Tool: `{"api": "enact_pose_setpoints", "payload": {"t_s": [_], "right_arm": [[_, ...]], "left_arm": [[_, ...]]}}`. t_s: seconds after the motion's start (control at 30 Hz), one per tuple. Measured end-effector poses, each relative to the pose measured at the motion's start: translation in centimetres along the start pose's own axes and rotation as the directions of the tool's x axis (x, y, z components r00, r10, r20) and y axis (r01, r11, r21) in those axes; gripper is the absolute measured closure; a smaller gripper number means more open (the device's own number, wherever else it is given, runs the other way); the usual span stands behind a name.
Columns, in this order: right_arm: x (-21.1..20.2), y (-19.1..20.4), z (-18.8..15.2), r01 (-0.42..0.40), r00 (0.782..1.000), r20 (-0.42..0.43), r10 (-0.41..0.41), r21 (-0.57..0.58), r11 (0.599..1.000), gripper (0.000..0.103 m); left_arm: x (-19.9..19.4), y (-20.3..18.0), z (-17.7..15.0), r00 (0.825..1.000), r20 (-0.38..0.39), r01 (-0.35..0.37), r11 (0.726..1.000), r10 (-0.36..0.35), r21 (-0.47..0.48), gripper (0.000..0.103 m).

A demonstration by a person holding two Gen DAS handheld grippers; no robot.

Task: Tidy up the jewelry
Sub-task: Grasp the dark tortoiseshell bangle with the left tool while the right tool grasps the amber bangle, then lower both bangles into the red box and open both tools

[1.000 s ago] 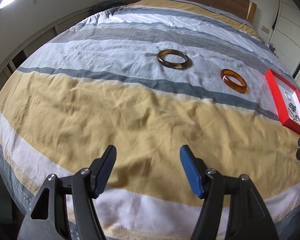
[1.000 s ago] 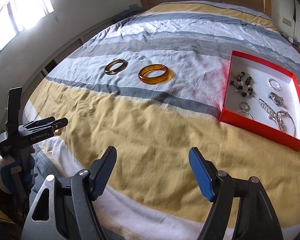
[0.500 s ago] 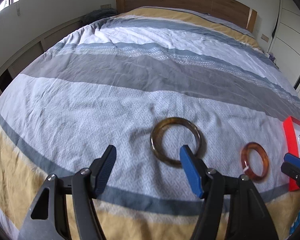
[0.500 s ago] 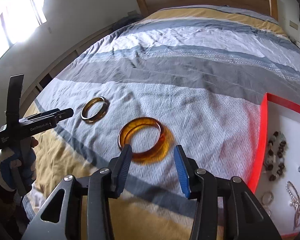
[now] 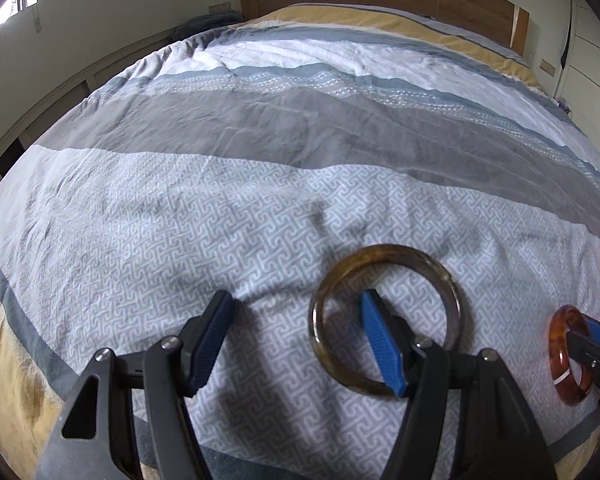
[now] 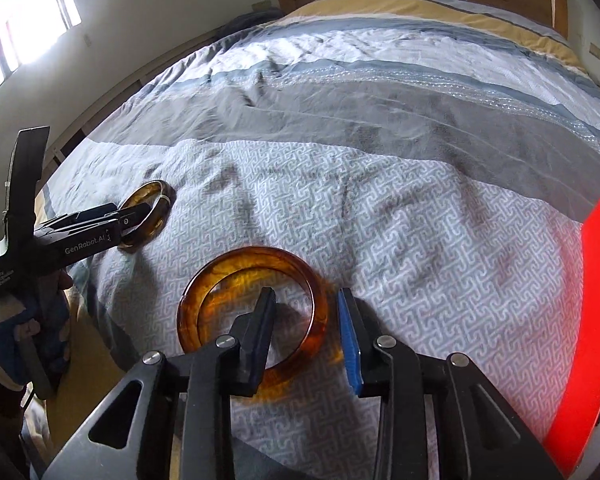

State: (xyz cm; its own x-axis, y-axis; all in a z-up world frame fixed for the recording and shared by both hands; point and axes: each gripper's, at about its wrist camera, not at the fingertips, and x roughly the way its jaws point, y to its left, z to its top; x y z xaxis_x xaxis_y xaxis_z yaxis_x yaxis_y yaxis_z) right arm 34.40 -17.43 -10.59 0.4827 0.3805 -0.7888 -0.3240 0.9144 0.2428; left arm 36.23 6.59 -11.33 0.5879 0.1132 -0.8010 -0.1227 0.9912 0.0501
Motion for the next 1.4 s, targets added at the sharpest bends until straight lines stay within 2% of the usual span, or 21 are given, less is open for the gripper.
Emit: {"api": "enact_pose_setpoints", "payload": {"t_s": [0.13, 0.17, 0.2, 0.23, 0.3, 0.4, 0.63, 0.87, 1.1, 1.27, 1.4], "right_arm": [[0.6, 0.1, -0.1, 0.011, 1.000, 0.011, -0.011, -0.008, 1.000, 0.078], [0.6, 0.1, -0.1, 0.013, 1.000, 0.013, -0.013, -0.010, 1.000, 0.083], [0.6, 0.1, -0.1, 0.017, 1.000, 0.016, -0.017, -0.009, 1.000, 0.086], [0.4, 0.0, -0.1, 0.015, 1.000, 0.020, -0.015, -0.006, 1.000, 0.087], [0.3, 0.1, 0.0, 0.017, 0.999, 0.027, -0.017, -0.008, 1.000, 0.088], [-0.4, 0.0, 0.0, 0.014, 0.999, 0.038, -0.014, -0.004, 1.000, 0.090], [-5.3, 0.0, 0.0, 0.003, 0.995, 0.101, -0.004, 0.012, 1.000, 0.092], [-12.4, -1.7, -0.8, 0.037, 0.984, 0.174, -0.047, 0.061, 0.997, 0.092], [-19.1, -7.1, -3.0, 0.124, 0.962, 0.226, -0.151, 0.129, 0.984, 0.092], [-22.2, -13.0, -4.3, 0.204, 0.942, 0.229, -0.244, 0.188, 0.961, 0.092], [-22.6, -17.7, -4.8, 0.254, 0.932, 0.205, -0.300, 0.220, 0.942, 0.092]], "left_arm": [[0.2, -0.2, 0.2, 1.000, 0.009, 0.005, 1.000, -0.006, 0.006, 0.042], [0.2, -0.3, 0.2, 1.000, 0.009, 0.015, 1.000, -0.015, 0.010, 0.048], [0.2, -0.4, 0.4, 1.000, 0.007, 0.028, 0.999, -0.029, 0.016, 0.058], [0.2, -0.7, 0.5, 0.999, 0.004, 0.040, 0.999, -0.040, 0.021, 0.063], [0.0, -1.2, 0.7, 0.999, -0.001, 0.049, 0.998, -0.049, 0.027, 0.084], [-0.6, -1.9, 0.8, 0.999, -0.006, 0.050, 0.998, -0.050, 0.029, 0.093], [-5.0, -3.1, 0.8, 0.998, 0.010, 0.059, 0.998, -0.059, 0.031, 0.095], [-10.9, -7.5, 0.8, 0.992, 0.052, 0.111, 0.989, -0.116, 0.096, 0.094], [-15.1, -15.7, 0.8, 0.971, 0.079, 0.209, 0.961, -0.226, 0.183, 0.094], [-16.0, -23.3, 0.4, 0.949, 0.057, 0.283, 0.921, -0.309, 0.268, 0.094], [-15.2, -29.4, -0.7, 0.932, 0.020, 0.334, 0.882, -0.361, 0.332, 0.094]]}}
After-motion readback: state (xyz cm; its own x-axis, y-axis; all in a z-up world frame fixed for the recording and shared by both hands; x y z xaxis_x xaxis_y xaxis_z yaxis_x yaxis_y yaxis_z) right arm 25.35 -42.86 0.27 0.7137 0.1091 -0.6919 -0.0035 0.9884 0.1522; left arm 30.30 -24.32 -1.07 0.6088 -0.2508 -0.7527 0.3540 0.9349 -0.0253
